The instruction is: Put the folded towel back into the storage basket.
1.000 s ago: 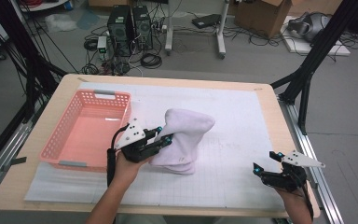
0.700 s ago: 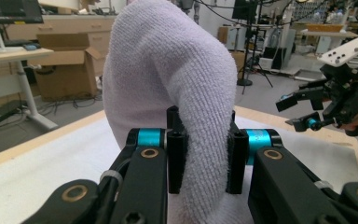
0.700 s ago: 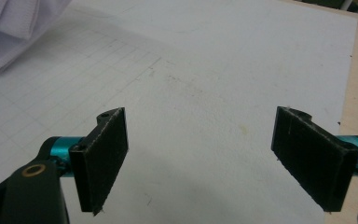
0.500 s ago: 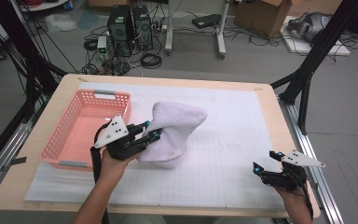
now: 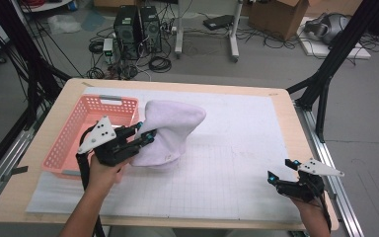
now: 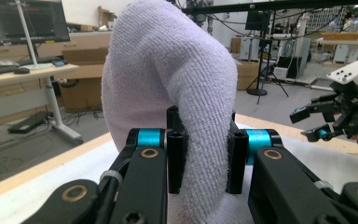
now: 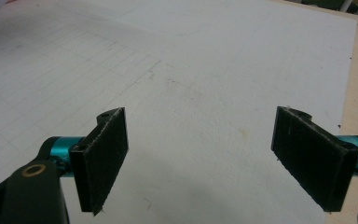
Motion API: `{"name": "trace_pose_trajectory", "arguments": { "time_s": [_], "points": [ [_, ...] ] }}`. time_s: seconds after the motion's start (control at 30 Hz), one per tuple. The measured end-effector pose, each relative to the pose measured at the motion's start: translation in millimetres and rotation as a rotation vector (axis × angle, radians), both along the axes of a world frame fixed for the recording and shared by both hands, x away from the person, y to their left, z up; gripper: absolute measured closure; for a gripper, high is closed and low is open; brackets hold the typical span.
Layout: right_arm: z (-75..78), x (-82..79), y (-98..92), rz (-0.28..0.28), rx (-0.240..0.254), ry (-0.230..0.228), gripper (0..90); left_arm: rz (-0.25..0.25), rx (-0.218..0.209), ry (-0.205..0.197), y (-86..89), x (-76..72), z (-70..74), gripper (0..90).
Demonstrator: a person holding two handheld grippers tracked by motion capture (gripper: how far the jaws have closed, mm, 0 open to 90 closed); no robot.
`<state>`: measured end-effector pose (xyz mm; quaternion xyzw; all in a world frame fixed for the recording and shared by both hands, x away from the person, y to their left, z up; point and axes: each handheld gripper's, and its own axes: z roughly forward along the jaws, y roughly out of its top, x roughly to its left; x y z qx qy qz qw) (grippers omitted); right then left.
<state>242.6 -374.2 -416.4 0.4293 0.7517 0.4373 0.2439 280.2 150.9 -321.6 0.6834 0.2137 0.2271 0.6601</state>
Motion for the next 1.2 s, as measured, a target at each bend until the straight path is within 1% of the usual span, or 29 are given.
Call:
{"name": "trace_pose_trajectory", "arguments": {
  "time_s": [0.13,0.27,0.37,0.5,0.67,0.83,1.0,1.17,1.2],
  "points": [
    [0.7,-0.1,0.5,0.000,0.002,0.000,17.6,0.008,0.005,-0.013,6.4,0.3,7.2,76.1],
    [1.1,-0.1,0.4,0.000,0.003,0.001,17.6,0.018,0.004,-0.020,13.4,0.6,11.5,76.1],
    [1.0,0.4,0.2,-0.001,0.001,-0.003,17.6,0.026,-0.002,-0.025,18.6,0.4,13.8,76.1],
    [1.2,0.4,0.9,-0.002,0.006,0.000,17.6,0.035,-0.026,-0.031,26.1,0.2,17.7,76.0],
    [1.5,0.7,1.3,-0.003,0.005,0.002,17.6,0.037,-0.034,-0.040,36.6,-0.1,25.0,76.1],
    [1.2,1.1,1.3,-0.004,0.005,0.000,17.6,0.054,-0.065,-0.047,49.5,-0.7,34.2,76.0],
    [1.0,1.7,1.6,-0.005,0.002,0.001,17.6,0.068,-0.081,-0.062,64.6,-1.9,45.9,76.0],
    [1.6,1.5,2.2,-0.005,0.003,0.006,17.6,0.088,-0.077,-0.076,79.4,-3.5,57.7,76.0],
    [1.7,1.6,2.2,-0.007,0.001,0.002,17.6,0.090,-0.075,-0.076,82.4,-4.0,59.8,76.1]
  ]
}}
